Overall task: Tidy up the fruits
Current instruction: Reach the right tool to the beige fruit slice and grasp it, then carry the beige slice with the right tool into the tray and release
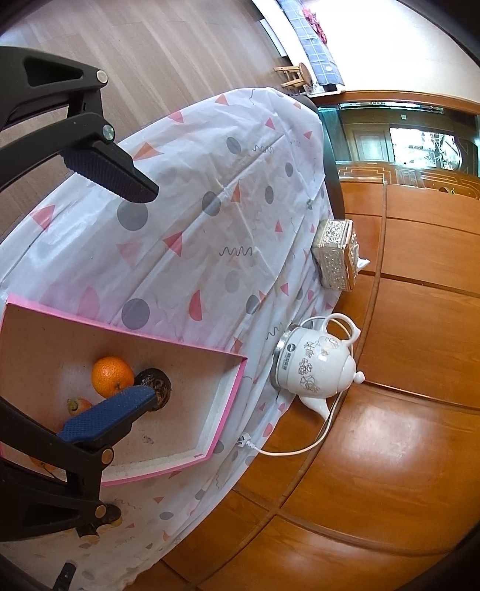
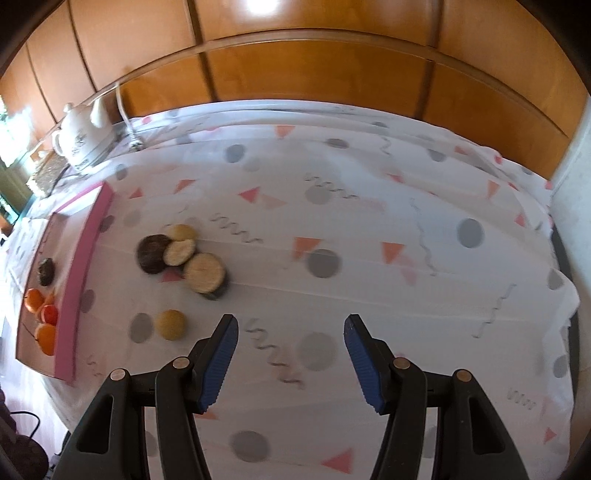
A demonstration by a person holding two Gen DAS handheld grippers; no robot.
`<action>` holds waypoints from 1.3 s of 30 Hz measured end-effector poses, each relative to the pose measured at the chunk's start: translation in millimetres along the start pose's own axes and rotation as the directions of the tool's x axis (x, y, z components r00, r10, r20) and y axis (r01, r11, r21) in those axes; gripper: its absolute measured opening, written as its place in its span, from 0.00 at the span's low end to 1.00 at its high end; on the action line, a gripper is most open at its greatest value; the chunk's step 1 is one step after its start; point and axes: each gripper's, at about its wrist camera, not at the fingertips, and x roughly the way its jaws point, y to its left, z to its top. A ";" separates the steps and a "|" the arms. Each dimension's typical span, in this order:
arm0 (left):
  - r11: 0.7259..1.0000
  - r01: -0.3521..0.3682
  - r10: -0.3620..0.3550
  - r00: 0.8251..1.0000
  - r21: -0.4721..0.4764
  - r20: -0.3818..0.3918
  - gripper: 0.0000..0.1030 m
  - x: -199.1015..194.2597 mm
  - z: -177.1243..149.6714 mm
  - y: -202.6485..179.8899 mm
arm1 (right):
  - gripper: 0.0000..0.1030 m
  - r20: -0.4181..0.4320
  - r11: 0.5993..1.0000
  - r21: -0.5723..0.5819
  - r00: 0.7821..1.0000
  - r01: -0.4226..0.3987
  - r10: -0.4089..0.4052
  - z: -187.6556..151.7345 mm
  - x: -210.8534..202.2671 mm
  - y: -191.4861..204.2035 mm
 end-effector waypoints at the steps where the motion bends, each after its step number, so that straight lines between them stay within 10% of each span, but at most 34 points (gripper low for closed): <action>1: 1.000 -0.001 0.001 1.000 -0.005 -0.001 0.97 0.4 0.5 1.2 | 0.59 0.004 1.000 -0.001 1.000 -0.013 0.013 1.1 1.1 5.6; 27: 0.994 -0.070 0.068 0.997 -0.080 -0.036 0.97 8.4 2.4 33.9 | 0.58 -0.048 0.996 -0.084 0.999 0.002 -0.007 23.6 66.9 60.2; 30: 0.995 -0.075 0.072 0.996 -0.071 -0.044 0.97 10.5 1.1 32.1 | 0.35 -0.052 0.997 -0.069 0.998 -0.029 0.025 23.1 73.4 58.7; 39: 0.999 -0.042 0.043 0.999 0.006 -0.021 0.97 2.9 -1.2 11.2 | 0.34 0.014 0.996 -0.088 1.000 0.020 -0.019 15.1 66.0 65.0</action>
